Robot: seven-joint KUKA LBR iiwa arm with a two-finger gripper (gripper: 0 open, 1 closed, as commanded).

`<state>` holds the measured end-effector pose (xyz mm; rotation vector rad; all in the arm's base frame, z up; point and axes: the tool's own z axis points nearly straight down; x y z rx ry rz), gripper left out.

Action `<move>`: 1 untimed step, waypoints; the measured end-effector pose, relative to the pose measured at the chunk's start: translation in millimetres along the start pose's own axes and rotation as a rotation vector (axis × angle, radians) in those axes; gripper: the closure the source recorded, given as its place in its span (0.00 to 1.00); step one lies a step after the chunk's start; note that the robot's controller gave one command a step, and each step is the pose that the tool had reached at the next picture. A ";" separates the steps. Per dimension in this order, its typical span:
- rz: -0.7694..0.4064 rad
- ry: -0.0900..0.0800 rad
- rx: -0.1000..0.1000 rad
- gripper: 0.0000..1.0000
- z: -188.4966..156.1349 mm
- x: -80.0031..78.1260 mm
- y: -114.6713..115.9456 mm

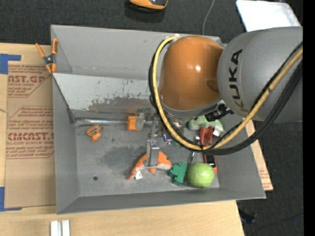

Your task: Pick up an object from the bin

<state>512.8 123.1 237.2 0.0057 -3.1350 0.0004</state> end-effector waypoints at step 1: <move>0.002 -0.008 -0.002 0.00 -4.4 -1.6 -0.9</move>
Offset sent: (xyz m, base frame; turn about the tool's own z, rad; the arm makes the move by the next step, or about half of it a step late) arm 0.0247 -0.0731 -0.1672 -0.2344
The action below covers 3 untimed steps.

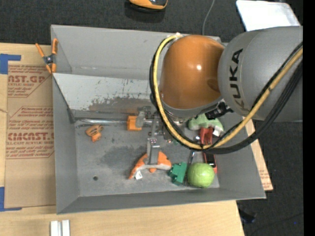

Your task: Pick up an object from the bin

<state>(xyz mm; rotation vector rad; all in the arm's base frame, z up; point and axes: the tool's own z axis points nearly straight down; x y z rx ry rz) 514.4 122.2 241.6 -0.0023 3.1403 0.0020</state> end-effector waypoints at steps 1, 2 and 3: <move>-0.106 -0.004 0.000 0.00 73.9 -10.8 -31.3; -0.336 -0.011 -0.001 0.00 92.9 -15.5 -89.8; -0.188 0.000 -0.001 0.00 85.2 -16.8 -95.7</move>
Offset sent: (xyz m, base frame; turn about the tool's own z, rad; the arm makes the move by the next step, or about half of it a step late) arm 0.0156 -0.0880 -0.0925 -0.3382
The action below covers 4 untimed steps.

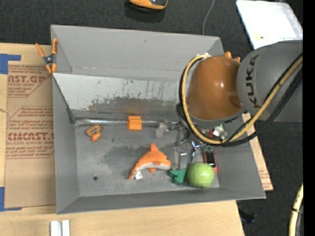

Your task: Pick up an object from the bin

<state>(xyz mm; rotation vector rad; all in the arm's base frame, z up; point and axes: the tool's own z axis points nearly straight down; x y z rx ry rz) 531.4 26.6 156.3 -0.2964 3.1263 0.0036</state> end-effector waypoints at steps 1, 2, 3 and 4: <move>-0.172 -0.011 0.002 0.00 60.2 -12.4 6.8; -0.037 -0.005 -0.001 1.00 86.3 -13.4 14.8; -0.037 -0.005 -0.001 1.00 86.3 -13.4 14.8; -0.037 0.003 -0.002 1.00 60.9 -10.8 15.5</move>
Offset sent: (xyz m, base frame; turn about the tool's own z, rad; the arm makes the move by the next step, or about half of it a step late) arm 0.0101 0.0160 -0.0863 -0.0369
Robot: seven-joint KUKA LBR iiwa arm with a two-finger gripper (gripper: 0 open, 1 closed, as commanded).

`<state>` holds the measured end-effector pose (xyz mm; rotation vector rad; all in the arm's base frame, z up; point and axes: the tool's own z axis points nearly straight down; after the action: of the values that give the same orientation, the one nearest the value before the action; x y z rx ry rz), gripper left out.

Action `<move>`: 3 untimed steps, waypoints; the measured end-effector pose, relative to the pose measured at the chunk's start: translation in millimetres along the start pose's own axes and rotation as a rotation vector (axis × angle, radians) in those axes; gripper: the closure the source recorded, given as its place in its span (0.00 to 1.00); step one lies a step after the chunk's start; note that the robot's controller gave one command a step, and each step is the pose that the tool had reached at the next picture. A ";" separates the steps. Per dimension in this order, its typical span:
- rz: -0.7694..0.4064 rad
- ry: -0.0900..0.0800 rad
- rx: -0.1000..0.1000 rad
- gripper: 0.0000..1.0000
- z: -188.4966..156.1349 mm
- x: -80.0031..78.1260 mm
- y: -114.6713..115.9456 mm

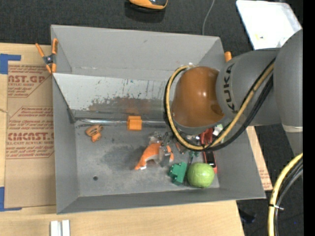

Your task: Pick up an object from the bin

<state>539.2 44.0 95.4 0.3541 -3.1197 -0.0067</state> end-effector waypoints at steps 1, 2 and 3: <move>0.000 -0.008 0.002 1.00 -39.0 -2.4 -0.3; 0.000 -0.012 0.002 1.00 -54.3 -3.3 0.3; -0.001 -0.012 0.002 1.00 -53.7 -3.3 0.4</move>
Offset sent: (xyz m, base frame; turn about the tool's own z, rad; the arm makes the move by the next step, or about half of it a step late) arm 0.0022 0.0000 0.0530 -0.0003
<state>542.4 44.9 149.1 0.3568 -3.1320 -0.0059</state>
